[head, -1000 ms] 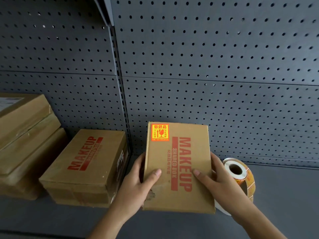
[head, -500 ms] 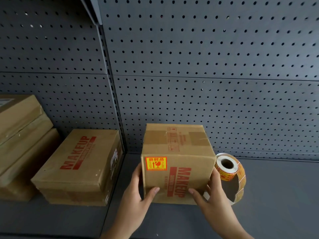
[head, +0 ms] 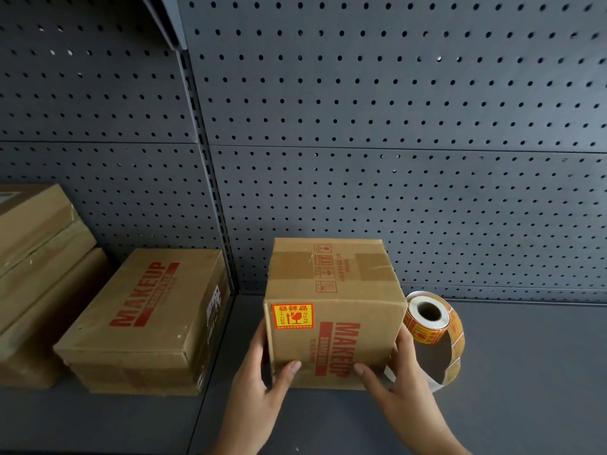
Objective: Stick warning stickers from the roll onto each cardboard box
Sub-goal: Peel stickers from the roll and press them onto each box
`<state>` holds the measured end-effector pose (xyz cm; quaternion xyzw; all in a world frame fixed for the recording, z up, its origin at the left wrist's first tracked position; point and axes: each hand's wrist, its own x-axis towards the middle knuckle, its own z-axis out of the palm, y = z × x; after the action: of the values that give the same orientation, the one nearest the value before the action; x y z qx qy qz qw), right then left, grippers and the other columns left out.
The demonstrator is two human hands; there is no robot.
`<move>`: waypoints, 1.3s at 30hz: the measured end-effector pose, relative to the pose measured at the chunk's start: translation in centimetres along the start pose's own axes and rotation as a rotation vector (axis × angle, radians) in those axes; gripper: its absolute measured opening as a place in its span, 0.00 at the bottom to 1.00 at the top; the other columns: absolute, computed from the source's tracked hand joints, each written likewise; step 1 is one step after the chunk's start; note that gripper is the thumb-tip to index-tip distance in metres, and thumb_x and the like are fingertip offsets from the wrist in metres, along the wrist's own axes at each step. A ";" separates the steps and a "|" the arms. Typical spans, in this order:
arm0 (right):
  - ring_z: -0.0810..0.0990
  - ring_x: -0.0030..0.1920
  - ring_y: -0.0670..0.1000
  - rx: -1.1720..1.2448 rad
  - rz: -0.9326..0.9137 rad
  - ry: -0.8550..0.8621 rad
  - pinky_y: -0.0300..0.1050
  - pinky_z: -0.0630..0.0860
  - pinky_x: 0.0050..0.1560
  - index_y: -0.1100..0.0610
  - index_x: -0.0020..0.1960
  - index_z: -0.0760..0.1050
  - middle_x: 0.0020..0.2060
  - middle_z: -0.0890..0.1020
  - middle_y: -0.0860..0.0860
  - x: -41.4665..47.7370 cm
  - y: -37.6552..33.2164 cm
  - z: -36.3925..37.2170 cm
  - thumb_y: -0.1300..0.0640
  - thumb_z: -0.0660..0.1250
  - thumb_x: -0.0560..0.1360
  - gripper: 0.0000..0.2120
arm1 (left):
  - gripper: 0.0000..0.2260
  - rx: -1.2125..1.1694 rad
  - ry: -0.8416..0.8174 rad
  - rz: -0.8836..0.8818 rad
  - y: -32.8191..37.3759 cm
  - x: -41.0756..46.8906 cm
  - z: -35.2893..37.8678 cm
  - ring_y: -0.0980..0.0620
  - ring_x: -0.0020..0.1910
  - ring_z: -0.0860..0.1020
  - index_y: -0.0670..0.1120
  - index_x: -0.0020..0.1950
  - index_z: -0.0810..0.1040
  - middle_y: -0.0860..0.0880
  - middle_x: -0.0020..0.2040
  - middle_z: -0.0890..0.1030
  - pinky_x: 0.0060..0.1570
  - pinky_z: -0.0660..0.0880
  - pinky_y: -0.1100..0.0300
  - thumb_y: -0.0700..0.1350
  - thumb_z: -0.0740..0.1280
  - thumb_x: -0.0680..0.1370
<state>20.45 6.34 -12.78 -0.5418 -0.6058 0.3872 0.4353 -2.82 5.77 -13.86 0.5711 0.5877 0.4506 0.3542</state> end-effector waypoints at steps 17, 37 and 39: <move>0.75 0.67 0.40 0.041 -0.019 0.049 0.47 0.74 0.69 0.37 0.74 0.58 0.64 0.78 0.36 -0.7 -2.9 -4.0 0.60 0.72 0.76 0.37 | 0.34 0.030 0.128 0.257 4.7 0.0 1.6 0.72 0.63 0.73 0.79 0.66 0.63 0.71 0.64 0.74 0.55 0.69 0.80 0.57 0.74 0.67; 0.80 0.64 0.50 -0.062 0.029 0.301 0.55 0.79 0.64 0.47 0.74 0.62 0.61 0.81 0.45 -5.1 -0.7 -25.8 0.68 0.69 0.77 0.33 | 0.38 -0.087 -0.138 0.464 14.2 -0.6 21.4 0.62 0.63 0.74 0.64 0.74 0.62 0.68 0.64 0.69 0.51 0.75 0.74 0.49 0.78 0.71; 0.79 0.64 0.48 -0.071 0.050 0.312 0.54 0.79 0.64 0.46 0.75 0.61 0.61 0.81 0.44 -5.7 0.2 -28.1 0.67 0.69 0.77 0.34 | 0.37 -0.079 -0.158 0.462 14.8 -0.8 23.9 0.63 0.65 0.74 0.62 0.74 0.63 0.68 0.65 0.69 0.52 0.75 0.73 0.50 0.78 0.70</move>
<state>47.30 0.67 -4.59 -0.6255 -0.5303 0.2874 0.4948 24.70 7.09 -8.31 0.7094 0.3938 0.4963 0.3087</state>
